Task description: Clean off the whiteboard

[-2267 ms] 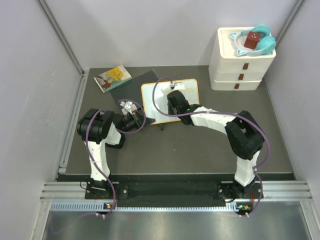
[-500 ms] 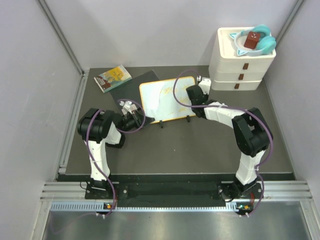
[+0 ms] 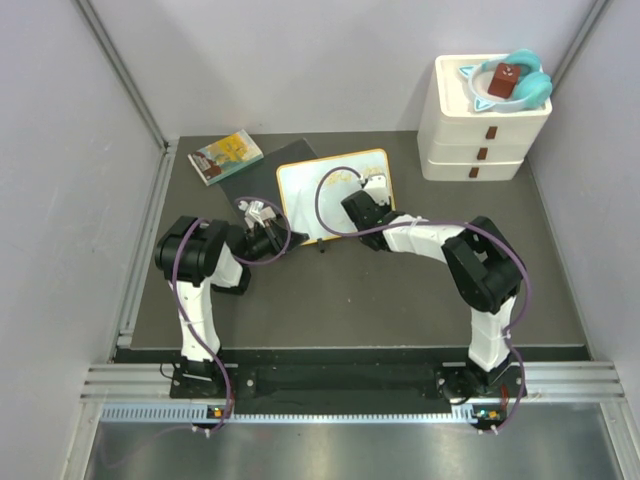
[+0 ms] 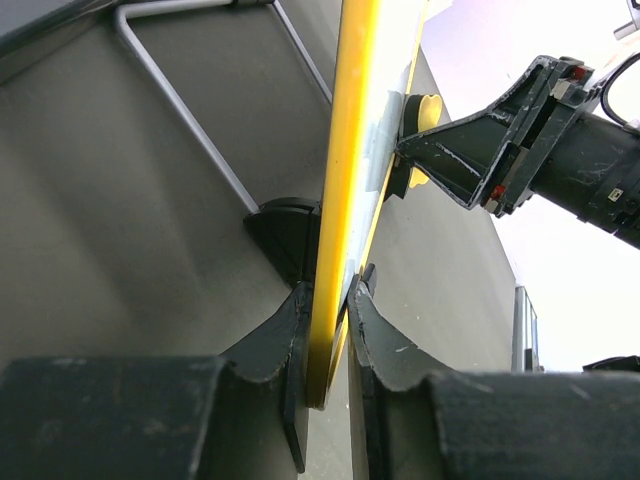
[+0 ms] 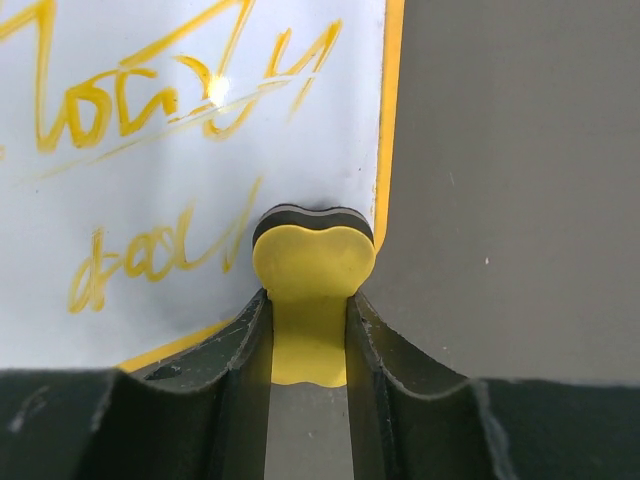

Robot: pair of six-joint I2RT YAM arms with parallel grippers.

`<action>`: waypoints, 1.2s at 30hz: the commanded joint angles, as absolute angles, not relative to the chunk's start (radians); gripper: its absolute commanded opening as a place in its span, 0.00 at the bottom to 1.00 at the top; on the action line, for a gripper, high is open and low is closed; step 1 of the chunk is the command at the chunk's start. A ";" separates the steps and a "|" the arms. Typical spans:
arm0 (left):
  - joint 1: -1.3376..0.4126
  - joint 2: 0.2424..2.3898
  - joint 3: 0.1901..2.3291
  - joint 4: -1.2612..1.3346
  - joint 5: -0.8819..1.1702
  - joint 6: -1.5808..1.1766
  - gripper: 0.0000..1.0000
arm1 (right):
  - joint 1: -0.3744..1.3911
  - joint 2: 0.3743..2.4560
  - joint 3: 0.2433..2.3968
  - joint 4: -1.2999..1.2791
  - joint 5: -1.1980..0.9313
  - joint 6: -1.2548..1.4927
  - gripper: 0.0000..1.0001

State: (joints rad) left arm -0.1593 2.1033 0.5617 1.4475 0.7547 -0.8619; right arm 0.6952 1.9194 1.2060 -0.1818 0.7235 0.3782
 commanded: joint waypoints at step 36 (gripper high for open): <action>-0.161 2.052 0.571 1.023 0.583 -0.802 0.00 | 0.632 1.910 1.304 0.065 0.439 0.144 0.00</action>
State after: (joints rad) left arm -0.1741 2.0312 0.5919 1.2442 0.7391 -0.8585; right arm 0.6380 1.8771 1.2366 -0.0120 0.4873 0.1860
